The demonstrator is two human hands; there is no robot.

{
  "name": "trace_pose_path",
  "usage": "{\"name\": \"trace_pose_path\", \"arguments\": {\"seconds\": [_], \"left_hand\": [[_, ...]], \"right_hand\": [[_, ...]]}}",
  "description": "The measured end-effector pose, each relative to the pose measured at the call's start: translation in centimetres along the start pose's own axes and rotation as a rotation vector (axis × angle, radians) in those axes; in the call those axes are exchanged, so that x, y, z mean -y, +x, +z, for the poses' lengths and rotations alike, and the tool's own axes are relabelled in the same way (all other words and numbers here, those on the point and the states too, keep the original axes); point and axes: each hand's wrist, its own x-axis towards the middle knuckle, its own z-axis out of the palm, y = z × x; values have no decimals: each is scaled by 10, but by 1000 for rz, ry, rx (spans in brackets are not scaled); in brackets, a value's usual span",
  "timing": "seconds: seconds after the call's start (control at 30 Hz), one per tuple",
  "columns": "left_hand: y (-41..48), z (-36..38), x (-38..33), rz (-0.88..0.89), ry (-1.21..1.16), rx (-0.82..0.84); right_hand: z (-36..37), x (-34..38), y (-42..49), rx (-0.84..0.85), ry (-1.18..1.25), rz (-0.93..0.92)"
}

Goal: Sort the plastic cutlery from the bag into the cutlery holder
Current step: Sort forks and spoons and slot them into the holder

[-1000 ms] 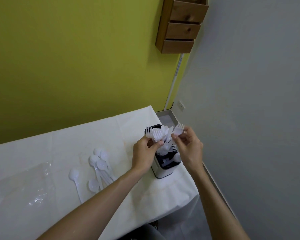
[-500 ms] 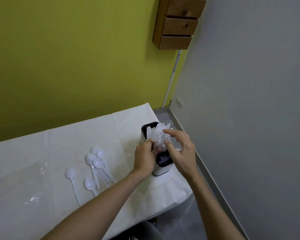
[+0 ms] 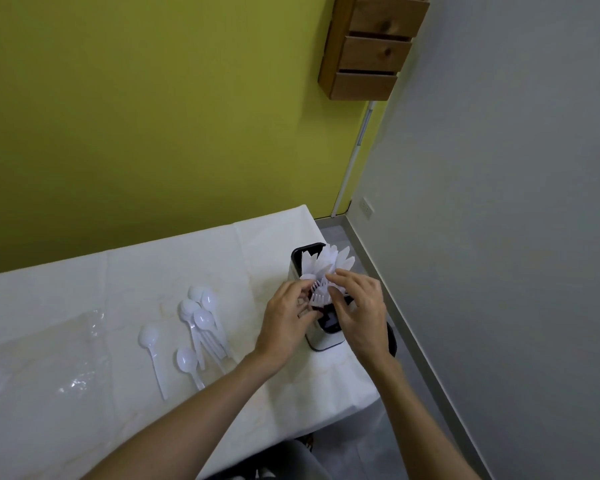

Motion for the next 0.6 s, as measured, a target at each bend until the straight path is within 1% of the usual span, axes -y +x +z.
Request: {"name": "trace_pose_path", "arguments": {"seconds": [0.07,0.13,0.2,0.27,0.33,0.4,0.47,0.5,0.57,0.6], "left_hand": [[-6,-12,10,20,32,13],[-15,-28,22,11,47,-2],[-27,-46,39,-48,65,-97],[-38,-65,59,-182,109,-268],[-49,-86,84,-370,173,-448],[-61,-109,107,-583,250,-546],[-69,-128,127,-780,308,-525],[-71,-135,135,-875,337,-472],[-76,-145,148,-1030,360,-348],[-79,-148,152,-1068,359,-287]], "right_hand": [[4,6,0,-94,-36,-33],[7,21,3,-189,-10,-76],[15,41,5,-206,85,-149],[30,61,1,-83,178,-195],[52,75,-9,169,185,-149],[81,79,-25,462,122,-51],[106,79,-38,653,12,19],[116,80,-42,714,-43,49],[133,84,-46,803,-112,117],[139,85,-46,826,-126,149]]}}
